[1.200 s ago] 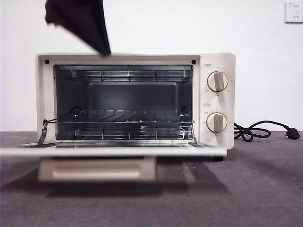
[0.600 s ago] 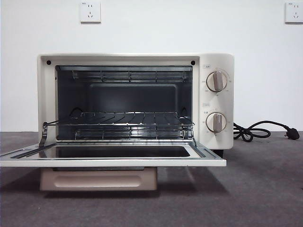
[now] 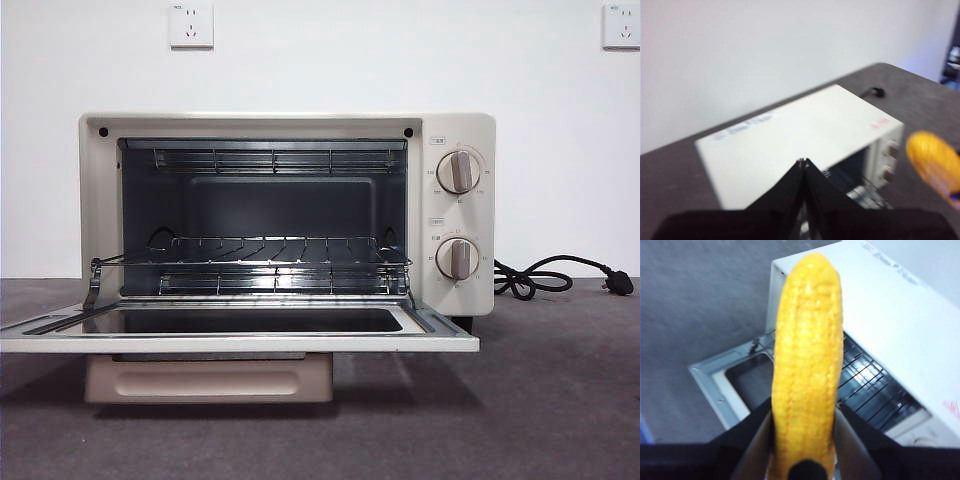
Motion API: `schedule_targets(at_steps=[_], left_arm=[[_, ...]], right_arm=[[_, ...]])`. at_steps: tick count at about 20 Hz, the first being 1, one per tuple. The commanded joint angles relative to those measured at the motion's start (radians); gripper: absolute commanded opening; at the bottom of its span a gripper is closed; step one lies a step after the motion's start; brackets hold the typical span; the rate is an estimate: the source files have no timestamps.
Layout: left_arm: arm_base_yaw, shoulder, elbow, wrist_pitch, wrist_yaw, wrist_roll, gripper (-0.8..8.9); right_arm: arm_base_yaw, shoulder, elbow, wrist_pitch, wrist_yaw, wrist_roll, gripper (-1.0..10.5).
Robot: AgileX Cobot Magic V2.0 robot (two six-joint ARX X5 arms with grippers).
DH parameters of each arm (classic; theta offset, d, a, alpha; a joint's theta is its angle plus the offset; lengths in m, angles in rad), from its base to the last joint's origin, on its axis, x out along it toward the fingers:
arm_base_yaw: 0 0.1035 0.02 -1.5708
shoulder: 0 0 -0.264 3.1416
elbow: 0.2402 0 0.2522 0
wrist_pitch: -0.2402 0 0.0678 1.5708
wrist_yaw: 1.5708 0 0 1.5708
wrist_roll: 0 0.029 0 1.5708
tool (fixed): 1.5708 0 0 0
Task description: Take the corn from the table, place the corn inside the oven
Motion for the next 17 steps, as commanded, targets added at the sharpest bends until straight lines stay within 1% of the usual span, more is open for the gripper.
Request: schedule_targets(at_steps=[1, 3, 7, 11, 15, 17], left_arm=[[-0.002, -0.023, -0.008, -0.01, -0.049, -0.009, -0.06], [-0.002, -0.039, -0.008, -0.028, -0.086, -0.009, -0.06], [-0.002, -0.068, -0.008, -0.057, -0.162, -0.009, -0.06], [-0.002, -0.097, -0.008, -0.072, -0.213, -0.009, -0.06], [-0.002, -0.127, -0.008, -0.075, -0.225, -0.005, -0.06], [-0.002, -0.141, -0.008, -0.076, -0.241, -0.005, -0.06]], right_arm=[[0.04, 0.059, 0.003, 0.033, 0.084, -0.075, -0.1], [0.056, 0.098, 0.003, 0.056, 0.121, -0.095, -0.1], [0.073, 0.179, 0.003, 0.113, 0.21, -0.158, -0.1], [0.072, 0.25, 0.003, 0.172, 0.246, -0.202, -0.1], [0.071, 0.319, 0.003, 0.225, 0.247, -0.247, -0.1], [0.071, 0.358, 0.003, 0.253, 0.269, -0.278, -0.1]])
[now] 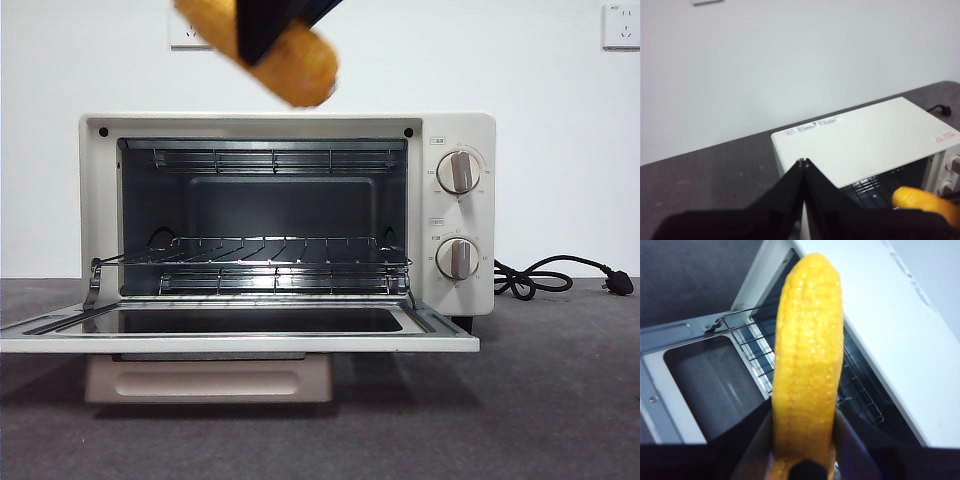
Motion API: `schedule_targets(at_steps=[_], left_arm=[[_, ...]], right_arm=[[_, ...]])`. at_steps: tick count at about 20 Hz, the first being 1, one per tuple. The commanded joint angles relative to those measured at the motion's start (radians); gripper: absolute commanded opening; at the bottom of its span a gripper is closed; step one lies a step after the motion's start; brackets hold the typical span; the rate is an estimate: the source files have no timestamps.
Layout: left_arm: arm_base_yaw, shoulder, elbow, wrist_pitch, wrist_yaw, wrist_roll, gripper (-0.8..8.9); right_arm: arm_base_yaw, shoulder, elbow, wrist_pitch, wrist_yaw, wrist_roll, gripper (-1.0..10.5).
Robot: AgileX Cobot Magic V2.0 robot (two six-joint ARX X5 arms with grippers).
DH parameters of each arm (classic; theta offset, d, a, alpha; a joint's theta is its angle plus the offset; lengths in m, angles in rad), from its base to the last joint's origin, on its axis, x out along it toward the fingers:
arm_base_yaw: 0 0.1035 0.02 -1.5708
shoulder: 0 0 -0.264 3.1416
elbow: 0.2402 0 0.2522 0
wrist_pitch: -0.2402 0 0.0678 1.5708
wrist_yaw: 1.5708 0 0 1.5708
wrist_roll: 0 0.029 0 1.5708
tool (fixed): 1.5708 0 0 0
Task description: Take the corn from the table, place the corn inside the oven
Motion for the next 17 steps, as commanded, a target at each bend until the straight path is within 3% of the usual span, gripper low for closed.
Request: schedule_targets(at_steps=[1, 7, 11, 17], left_arm=[[-0.002, -0.018, -0.008, 0.0, -0.018, -0.003, -0.06], [-0.002, -0.035, -0.008, -0.016, -0.021, -0.002, -0.06], [-0.002, -0.035, -0.008, -0.038, -0.04, -0.002, -0.06], [-0.002, -0.035, -0.008, -0.052, -0.04, -0.002, -0.06]], right_arm=[[0.001, 0.058, 0.003, 0.039, 0.035, -0.064, -0.1], [-0.001, 0.185, 0.003, 0.108, 0.117, -0.142, -0.1], [-0.007, 0.263, 0.003, 0.201, 0.214, -0.18, -0.1], [-0.022, 0.343, 0.003, 0.325, 0.272, -0.241, -0.1]])
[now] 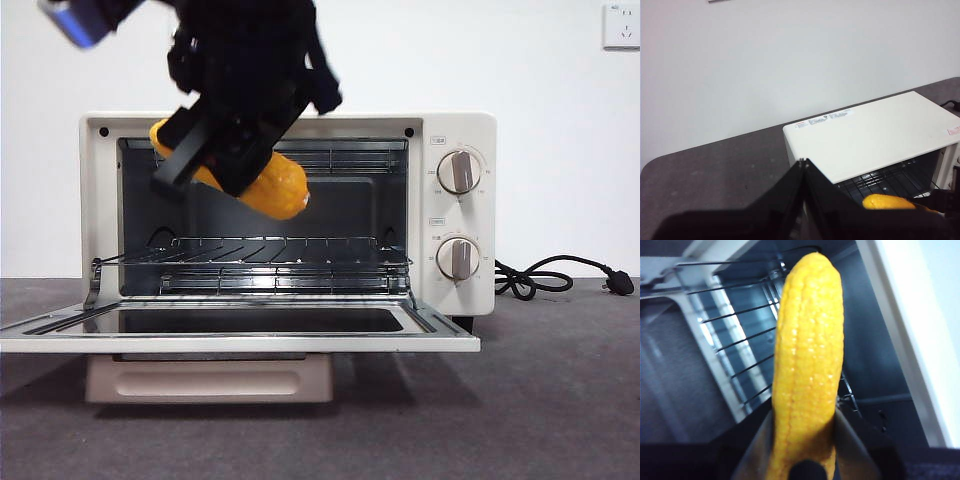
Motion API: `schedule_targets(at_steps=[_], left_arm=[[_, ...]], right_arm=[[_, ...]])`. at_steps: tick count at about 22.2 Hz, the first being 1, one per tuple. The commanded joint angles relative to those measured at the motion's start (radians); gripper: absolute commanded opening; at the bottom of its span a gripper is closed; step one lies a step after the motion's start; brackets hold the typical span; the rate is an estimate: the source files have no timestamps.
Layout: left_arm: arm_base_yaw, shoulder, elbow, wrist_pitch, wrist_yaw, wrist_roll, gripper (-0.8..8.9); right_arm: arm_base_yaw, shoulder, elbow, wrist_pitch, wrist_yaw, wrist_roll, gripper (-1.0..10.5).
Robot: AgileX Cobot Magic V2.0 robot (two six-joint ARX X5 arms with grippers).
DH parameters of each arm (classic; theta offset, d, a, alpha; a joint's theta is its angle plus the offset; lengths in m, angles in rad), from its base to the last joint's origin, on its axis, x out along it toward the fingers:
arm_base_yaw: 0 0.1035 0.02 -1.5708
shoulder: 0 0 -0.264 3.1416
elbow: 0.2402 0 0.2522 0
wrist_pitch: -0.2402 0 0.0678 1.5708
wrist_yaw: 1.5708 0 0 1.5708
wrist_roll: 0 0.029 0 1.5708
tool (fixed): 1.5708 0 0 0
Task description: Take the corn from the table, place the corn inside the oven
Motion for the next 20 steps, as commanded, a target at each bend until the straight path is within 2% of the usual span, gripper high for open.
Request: schedule_targets(at_steps=[1, 7, 16, 20], left_arm=[[-0.002, -0.004, -0.008, 0.001, -0.006, -0.002, -0.06], [-0.002, -0.004, -0.008, 0.002, -0.006, 0.002, -0.06], [-0.002, -0.004, -0.008, 0.002, -0.006, 0.002, -0.06], [-0.002, -0.004, -0.008, 0.001, -0.006, 0.002, -0.06]], right_arm=[[-0.013, 0.038, 0.003, 0.045, 0.021, -0.044, -0.1], [-0.058, 0.073, 0.003, 0.071, 0.07, -0.045, -0.1], [-0.122, 0.073, 0.003, 0.06, 0.052, -0.043, 0.1], [-0.129, 0.073, 0.003, 0.046, 0.031, -0.038, 1.4]])
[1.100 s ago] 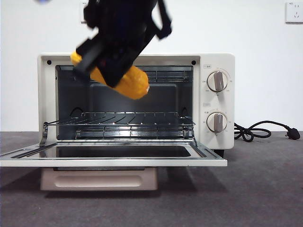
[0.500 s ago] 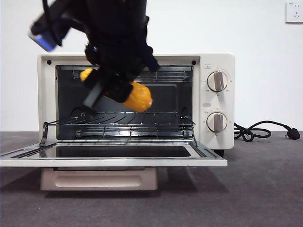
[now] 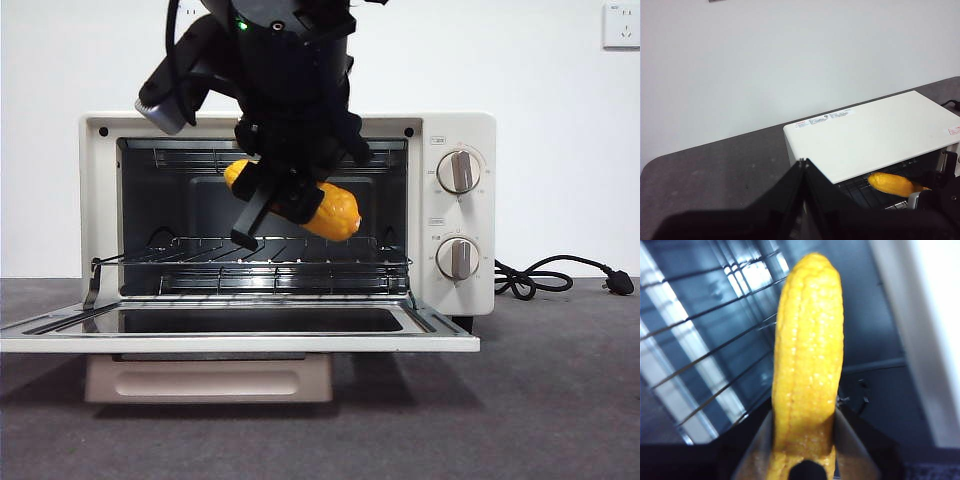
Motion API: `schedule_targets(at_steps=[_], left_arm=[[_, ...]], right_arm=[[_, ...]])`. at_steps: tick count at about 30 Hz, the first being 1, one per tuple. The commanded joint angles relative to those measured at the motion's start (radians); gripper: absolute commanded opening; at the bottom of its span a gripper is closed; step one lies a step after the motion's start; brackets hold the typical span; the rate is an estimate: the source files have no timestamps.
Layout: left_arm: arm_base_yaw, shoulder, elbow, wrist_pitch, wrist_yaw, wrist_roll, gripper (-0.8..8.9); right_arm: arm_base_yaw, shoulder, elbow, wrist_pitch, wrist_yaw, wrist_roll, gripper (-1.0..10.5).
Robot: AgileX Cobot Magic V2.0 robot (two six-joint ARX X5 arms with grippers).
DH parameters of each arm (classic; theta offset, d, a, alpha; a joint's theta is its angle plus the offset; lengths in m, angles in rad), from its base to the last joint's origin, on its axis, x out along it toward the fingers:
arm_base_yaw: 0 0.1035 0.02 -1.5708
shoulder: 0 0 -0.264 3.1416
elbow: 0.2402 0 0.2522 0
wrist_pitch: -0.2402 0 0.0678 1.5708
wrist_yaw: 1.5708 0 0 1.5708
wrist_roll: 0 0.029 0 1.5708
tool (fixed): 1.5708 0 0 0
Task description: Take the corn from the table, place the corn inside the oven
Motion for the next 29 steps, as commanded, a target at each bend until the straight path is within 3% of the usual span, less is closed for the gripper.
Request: schedule_targets(at_steps=[1, 6, 10, 12, 22, 29], left_arm=[[-0.002, -0.004, -0.008, 0.002, -0.003, 0.002, -0.06], [-0.002, -0.004, -0.008, 0.002, -0.003, 0.002, -0.06], [-0.002, -0.003, -0.008, 0.001, -0.003, 0.001, -0.06], [-0.002, -0.003, -0.008, 0.002, -0.003, 0.001, -0.06], [-0.002, -0.003, -0.008, 0.002, -0.003, 0.001, -0.06], [-0.002, -0.003, -0.008, 0.003, -0.003, 0.001, -0.06]], right_arm=[[0.0, 0.01, 0.003, 0.005, -0.008, 0.008, 1.6], [0.0, 0.01, 0.003, 0.004, -0.026, 0.032, 1.7], [0.0, 0.01, 0.003, 0.004, -0.025, 0.046, 3.3], [0.0, 0.01, 0.003, 0.003, -0.022, 0.053, 3.5], [0.026, 0.004, 0.003, -0.003, 0.038, 0.072, 3.5], [0.095, -0.06, 0.003, -0.06, 0.06, 0.145, 3.5]])
